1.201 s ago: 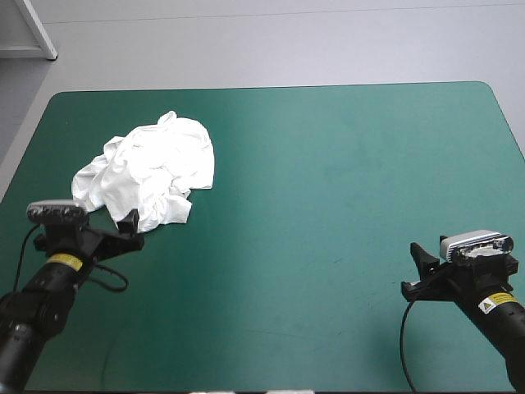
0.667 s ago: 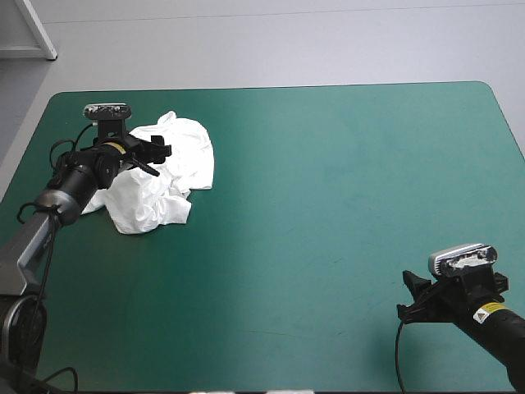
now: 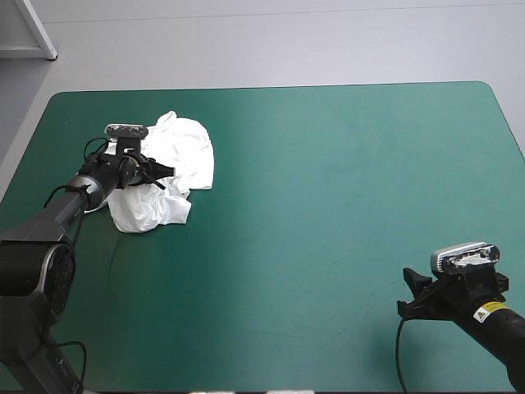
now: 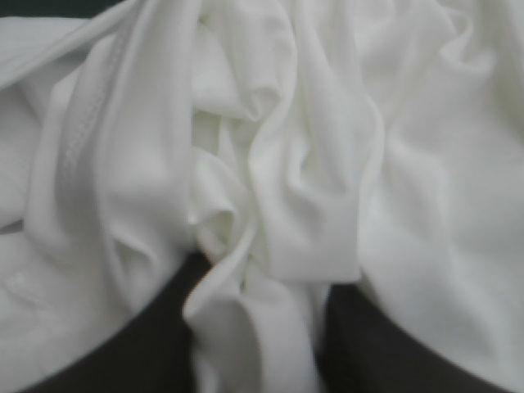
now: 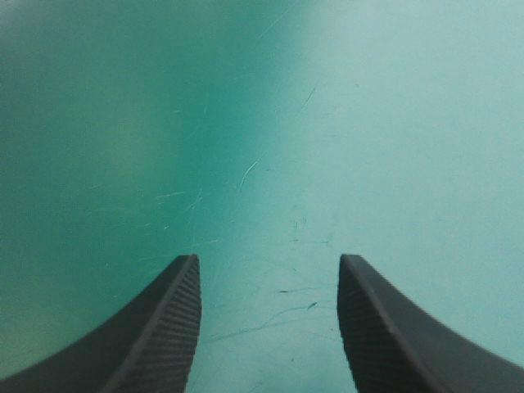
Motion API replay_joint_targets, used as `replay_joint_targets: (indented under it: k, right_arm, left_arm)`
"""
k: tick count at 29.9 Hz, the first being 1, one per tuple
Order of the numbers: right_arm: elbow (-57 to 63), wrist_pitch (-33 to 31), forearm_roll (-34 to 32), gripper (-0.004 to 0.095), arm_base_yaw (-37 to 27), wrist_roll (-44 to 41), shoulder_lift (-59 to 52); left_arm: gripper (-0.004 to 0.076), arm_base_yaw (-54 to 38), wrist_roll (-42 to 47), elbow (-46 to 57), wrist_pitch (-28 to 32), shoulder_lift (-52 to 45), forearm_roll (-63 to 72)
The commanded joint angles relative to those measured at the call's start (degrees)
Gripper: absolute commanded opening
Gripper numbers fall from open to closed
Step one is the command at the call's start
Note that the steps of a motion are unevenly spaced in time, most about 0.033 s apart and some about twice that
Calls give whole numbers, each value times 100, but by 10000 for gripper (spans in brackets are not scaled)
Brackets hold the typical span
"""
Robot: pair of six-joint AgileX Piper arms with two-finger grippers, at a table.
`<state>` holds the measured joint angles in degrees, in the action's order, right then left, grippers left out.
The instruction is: Fold the cloth
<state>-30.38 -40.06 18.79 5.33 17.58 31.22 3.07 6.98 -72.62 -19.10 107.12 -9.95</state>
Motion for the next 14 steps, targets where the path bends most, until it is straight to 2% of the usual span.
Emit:
replay_joint_targets:
  k: [1, 8, 14]
  right_arm:
    - [-270, 386, 47, 496, -41, -36, 40]
    - [-593, 396, 47, 496, -41, -76, 40]
    - [-671, 432, 47, 496, -41, -83, 40]
  left_arm:
    - [26, 100, -88, -167, 132, -155, 2]
    - [27, 779, -1277, -167, -150, -167, 618]
    - [24, 1967, -1433, -167, -824, -167, 781]
